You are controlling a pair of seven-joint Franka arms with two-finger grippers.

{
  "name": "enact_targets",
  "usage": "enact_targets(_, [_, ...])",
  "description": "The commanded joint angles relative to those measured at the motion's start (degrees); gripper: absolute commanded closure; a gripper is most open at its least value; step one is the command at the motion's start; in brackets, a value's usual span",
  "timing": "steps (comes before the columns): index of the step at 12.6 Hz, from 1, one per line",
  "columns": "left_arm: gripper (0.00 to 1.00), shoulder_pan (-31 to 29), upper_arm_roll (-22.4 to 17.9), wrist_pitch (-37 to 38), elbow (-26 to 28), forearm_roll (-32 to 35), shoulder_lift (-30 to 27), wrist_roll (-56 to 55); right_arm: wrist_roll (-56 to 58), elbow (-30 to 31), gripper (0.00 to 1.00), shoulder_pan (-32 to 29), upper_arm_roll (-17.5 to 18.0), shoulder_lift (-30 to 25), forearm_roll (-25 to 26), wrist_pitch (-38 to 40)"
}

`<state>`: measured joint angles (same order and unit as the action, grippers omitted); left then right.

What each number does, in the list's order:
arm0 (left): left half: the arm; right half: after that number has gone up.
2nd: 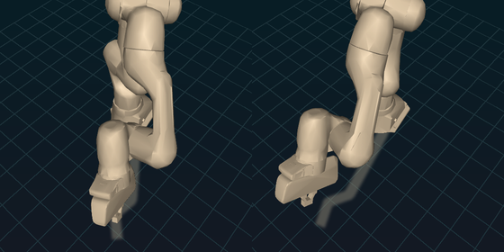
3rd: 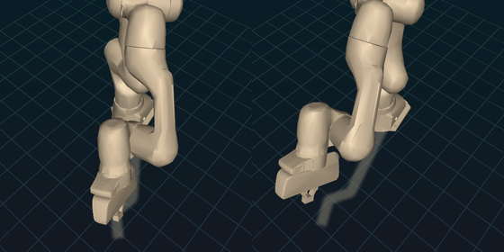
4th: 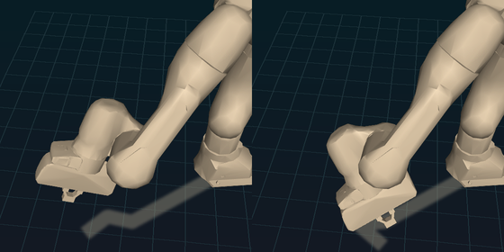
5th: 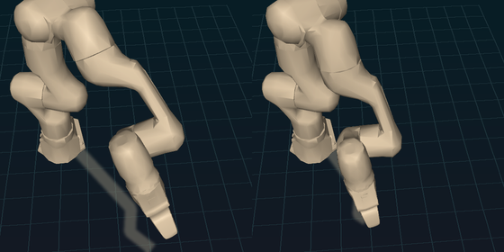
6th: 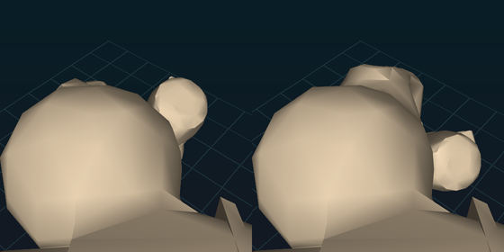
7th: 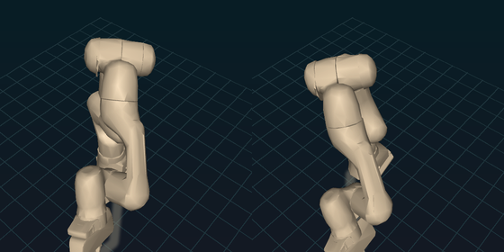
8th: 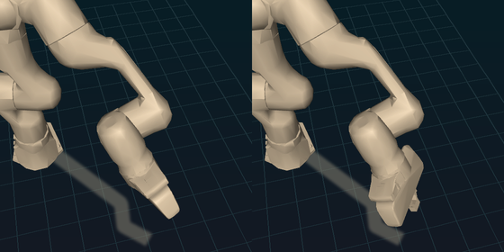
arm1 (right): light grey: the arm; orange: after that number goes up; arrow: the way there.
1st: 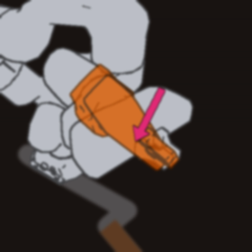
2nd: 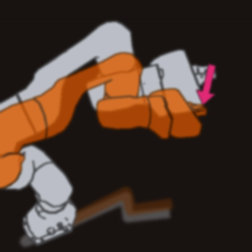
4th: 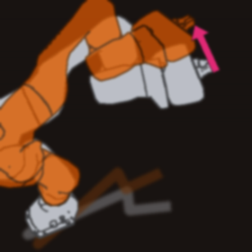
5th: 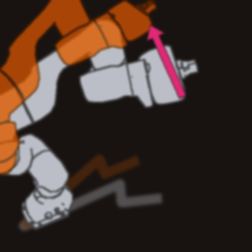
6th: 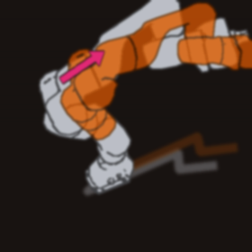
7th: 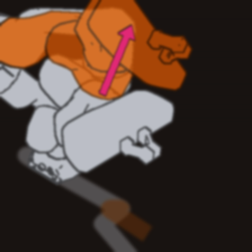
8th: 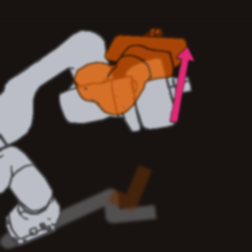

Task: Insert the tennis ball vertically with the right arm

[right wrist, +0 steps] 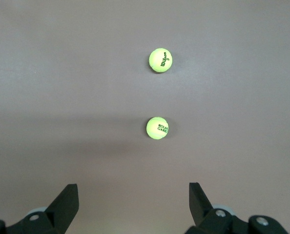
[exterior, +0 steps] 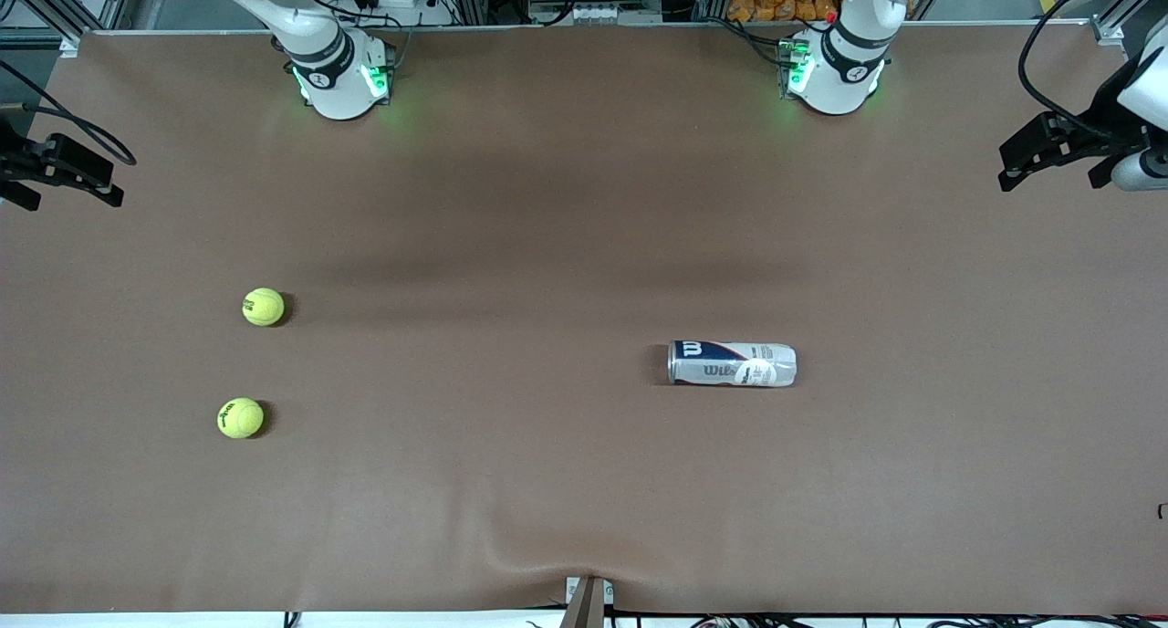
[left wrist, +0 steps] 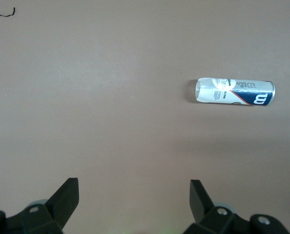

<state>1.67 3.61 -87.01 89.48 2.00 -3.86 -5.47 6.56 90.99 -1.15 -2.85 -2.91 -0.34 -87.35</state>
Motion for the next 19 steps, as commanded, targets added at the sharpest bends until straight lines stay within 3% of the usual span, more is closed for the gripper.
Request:
enact_targets(1, [0.00,0.4,0.2,1.0,-0.5,-0.2,0.2,0.8,0.7,0.0,0.00,1.1,0.4,-0.2,0.3,0.9])
enact_targets(19, [0.00,-0.4,0.9,2.4,-0.6,-0.5,-0.2,0.8,3.5,0.0,0.00,2.2,0.4,-0.3,0.3,3.0])
